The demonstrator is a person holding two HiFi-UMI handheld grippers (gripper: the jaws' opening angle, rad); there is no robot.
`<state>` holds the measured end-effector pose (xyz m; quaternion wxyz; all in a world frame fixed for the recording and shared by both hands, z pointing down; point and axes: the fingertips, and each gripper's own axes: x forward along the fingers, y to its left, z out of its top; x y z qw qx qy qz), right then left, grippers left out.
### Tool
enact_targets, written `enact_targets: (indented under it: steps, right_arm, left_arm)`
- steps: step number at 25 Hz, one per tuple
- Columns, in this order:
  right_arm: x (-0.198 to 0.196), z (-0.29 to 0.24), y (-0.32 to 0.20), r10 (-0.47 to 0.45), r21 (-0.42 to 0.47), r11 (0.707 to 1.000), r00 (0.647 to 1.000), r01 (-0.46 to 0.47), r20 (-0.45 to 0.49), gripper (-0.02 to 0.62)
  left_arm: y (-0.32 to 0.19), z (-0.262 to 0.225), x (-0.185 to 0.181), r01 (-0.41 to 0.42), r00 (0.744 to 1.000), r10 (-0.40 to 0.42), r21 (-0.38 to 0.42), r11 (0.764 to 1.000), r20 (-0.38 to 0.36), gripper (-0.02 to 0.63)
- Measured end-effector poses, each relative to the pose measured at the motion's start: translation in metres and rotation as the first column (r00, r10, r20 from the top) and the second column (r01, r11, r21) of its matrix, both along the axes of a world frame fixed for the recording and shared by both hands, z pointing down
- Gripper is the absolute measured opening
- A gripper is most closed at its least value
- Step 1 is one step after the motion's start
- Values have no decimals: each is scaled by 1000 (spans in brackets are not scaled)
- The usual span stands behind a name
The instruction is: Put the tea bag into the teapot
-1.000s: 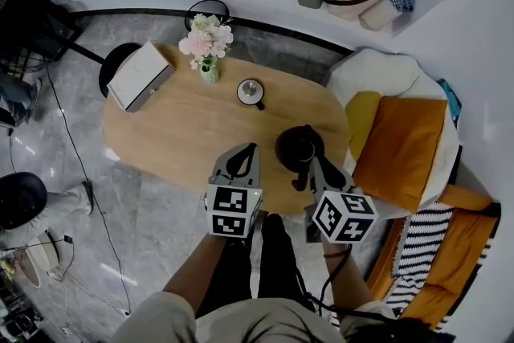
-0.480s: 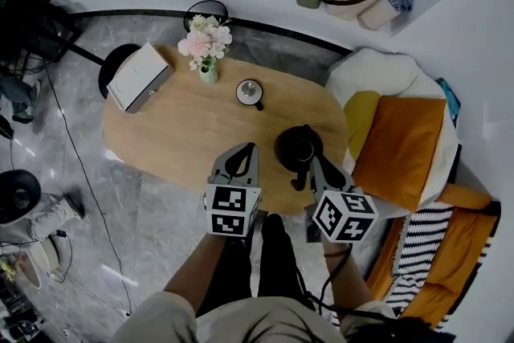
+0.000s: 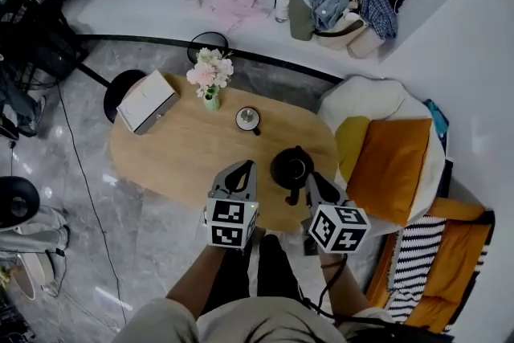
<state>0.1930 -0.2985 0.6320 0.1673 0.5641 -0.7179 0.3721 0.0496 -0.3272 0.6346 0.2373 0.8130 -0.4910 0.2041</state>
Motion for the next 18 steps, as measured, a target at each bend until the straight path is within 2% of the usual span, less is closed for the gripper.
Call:
enact_targets:
  steps: [9,18]
  right_arm:
    - [11,-59,9,25,93,995,1000,-23,-17,37]
    - [34,-125,4,75,236,969,997,-70,-11,35]
  left_arm:
    - [4,-67,3,5,999,-1,85,996,-53,17]
    - [-2,-134,18,3,995,18,211,978,-97,17]
